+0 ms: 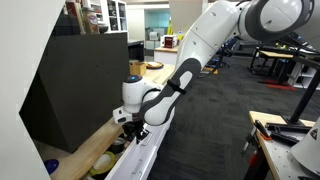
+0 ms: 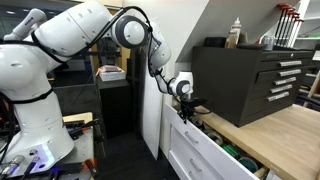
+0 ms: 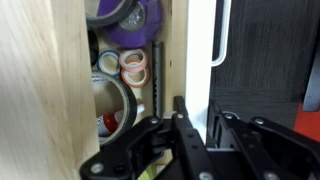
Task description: Close the drawer
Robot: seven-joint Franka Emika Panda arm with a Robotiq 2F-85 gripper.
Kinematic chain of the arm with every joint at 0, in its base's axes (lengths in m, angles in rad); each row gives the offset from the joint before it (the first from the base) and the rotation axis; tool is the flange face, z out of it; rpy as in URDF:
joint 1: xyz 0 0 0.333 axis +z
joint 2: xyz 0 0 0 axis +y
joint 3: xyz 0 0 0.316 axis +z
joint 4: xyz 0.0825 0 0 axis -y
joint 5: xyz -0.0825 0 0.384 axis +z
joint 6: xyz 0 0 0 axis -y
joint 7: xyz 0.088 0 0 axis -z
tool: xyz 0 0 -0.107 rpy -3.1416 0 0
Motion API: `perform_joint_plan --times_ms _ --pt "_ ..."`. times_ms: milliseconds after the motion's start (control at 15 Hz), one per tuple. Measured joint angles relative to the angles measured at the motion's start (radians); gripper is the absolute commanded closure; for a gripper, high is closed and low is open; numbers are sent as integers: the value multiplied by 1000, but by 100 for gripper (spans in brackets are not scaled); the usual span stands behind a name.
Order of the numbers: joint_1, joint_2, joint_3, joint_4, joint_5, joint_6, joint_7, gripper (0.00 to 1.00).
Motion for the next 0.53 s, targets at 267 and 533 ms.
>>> perform_joint_plan --times_ms 267,533 --pt "0 19 -10 32 0 -4 0 33" --pt "1 16 -19 36 -1 6 0 8"
